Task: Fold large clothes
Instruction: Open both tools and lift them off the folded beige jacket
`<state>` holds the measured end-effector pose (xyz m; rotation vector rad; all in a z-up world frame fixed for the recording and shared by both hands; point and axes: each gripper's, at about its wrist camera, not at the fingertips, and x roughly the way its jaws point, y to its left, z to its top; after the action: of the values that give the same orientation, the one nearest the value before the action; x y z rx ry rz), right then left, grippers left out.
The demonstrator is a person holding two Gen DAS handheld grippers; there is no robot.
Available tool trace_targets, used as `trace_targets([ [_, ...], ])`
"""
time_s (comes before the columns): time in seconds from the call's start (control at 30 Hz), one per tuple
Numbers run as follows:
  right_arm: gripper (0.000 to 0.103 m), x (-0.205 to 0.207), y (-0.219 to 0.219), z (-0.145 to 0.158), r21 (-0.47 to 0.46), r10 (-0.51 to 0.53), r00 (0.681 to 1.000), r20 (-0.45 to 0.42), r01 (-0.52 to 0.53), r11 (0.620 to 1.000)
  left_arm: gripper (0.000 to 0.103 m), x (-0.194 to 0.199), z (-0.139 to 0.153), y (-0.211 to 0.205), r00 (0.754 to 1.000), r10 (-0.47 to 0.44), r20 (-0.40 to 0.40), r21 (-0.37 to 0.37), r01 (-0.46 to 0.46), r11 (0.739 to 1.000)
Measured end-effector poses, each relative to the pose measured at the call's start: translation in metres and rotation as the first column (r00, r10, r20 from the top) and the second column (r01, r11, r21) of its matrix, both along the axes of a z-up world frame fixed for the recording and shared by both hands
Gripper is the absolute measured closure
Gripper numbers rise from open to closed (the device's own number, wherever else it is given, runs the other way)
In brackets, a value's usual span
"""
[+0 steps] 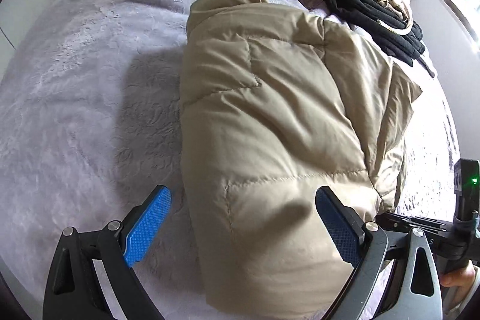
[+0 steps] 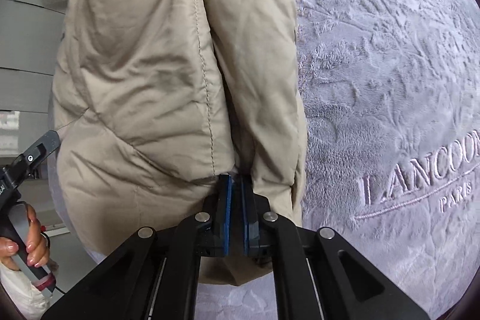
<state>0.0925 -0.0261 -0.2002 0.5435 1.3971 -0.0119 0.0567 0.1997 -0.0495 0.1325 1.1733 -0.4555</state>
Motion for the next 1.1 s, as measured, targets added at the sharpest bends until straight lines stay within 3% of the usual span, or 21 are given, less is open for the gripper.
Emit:
trace_targets([
  [0.43,0.095,-0.006,0.004,0.061,-0.03,-0.016,0.999,0.038,0.017,0.999,0.005,-0.011,0.01,0.018,0.999,0.053,0.005,0.03,-0.053,0.998],
  [0.6,0.094,0.002,-0.006,0.087,-0.027,-0.024,0.994,0.102,0.027,0.999,0.005,-0.01,0.012,0.029,0.996,0.091,-0.013,-0.014,-0.091,0.996],
  [0.67,0.082,0.012,-0.013,0.098,-0.03,-0.025,0.993,0.118,0.029,0.999,0.005,-0.009,0.013,0.032,0.994,0.107,-0.025,-0.032,-0.108,0.994],
  [0.73,0.049,0.018,-0.016,0.107,-0.04,-0.028,0.99,0.136,0.033,0.999,0.004,-0.01,0.013,0.032,0.993,0.115,-0.021,-0.016,-0.115,0.993],
  [0.77,0.045,0.021,-0.017,0.11,-0.046,-0.026,0.988,0.15,0.033,0.998,0.0,-0.011,0.014,0.032,0.994,0.112,-0.013,-0.004,-0.112,0.994],
  [0.97,0.043,0.034,-0.002,0.112,-0.092,0.002,0.983,0.186,0.016,0.996,0.0,-0.018,0.015,0.031,0.994,0.109,0.017,0.044,-0.11,0.993],
  [1.1,0.043,0.062,0.001,0.117,-0.154,-0.031,0.972,0.234,0.069,0.986,0.0,-0.024,0.016,0.031,0.994,0.107,0.031,0.069,-0.109,0.992],
])
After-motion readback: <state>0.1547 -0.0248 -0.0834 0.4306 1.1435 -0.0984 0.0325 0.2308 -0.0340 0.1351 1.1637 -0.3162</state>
